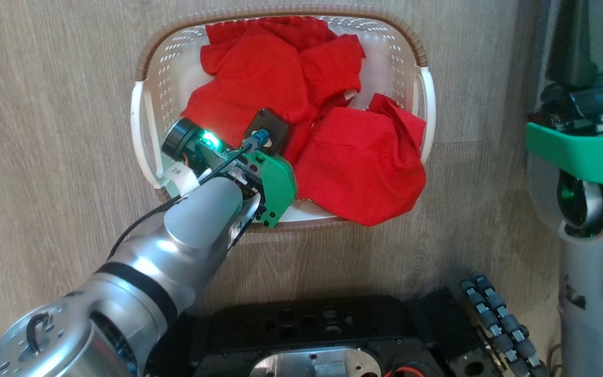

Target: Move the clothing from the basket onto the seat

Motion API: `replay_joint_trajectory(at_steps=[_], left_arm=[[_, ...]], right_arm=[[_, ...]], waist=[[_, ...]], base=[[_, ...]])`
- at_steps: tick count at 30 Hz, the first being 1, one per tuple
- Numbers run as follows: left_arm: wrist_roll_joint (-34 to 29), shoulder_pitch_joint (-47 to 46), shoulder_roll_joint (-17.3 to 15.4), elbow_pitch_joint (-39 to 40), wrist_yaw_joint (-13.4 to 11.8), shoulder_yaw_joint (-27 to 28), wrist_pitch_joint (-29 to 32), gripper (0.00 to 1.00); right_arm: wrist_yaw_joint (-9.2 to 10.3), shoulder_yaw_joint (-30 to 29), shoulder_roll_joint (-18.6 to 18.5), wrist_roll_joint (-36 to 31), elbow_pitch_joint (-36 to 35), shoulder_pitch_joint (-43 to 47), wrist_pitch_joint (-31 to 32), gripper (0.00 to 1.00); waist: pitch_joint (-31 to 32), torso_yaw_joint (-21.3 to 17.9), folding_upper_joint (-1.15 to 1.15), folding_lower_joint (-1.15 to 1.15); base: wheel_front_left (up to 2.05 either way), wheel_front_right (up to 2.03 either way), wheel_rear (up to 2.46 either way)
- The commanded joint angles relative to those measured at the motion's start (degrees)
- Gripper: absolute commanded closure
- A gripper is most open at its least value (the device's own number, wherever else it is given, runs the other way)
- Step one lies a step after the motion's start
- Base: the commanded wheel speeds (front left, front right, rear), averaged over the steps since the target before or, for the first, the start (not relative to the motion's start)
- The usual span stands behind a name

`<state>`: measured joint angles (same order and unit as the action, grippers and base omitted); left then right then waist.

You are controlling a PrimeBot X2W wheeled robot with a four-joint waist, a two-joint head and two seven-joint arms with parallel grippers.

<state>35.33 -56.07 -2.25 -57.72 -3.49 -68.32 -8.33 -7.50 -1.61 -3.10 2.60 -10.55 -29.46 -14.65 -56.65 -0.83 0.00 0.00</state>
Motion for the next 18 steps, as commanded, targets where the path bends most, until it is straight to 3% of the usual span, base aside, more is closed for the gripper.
replay_joint_trajectory(at_steps=[1, 12, 18], left_arm=[[0.8, 0.7, -0.6, 0.3, -0.1, -0.4, -0.5, 1.0], [4.0, 0.9, -0.6, 3.0, -0.5, -1.8, -6.3, 1.0], [1.5, 1.6, -0.6, 9.6, -2.0, 2.4, -6.6, 1.0]], right_arm=[[0.01, 1.3, 0.2, 0.5, -1.9, 0.9, -0.3, 0.0], [0.01, 0.7, 0.2, 1.6, 2.8, 2.2, -0.3, 0.0], [0.01, 0.9, 0.2, 1.8, 7.1, 3.8, -0.3, 0.0]], waist=[[0.1, -0.3, 0.0, 0.0], [7.7, 0.2, 0.0, 0.0], [15.6, 1.0, 0.0, 0.0]], base=[[0.0, 0.0, 0.0], [0.0, 0.0, 0.0], [0.0, 0.0, 0.0]])
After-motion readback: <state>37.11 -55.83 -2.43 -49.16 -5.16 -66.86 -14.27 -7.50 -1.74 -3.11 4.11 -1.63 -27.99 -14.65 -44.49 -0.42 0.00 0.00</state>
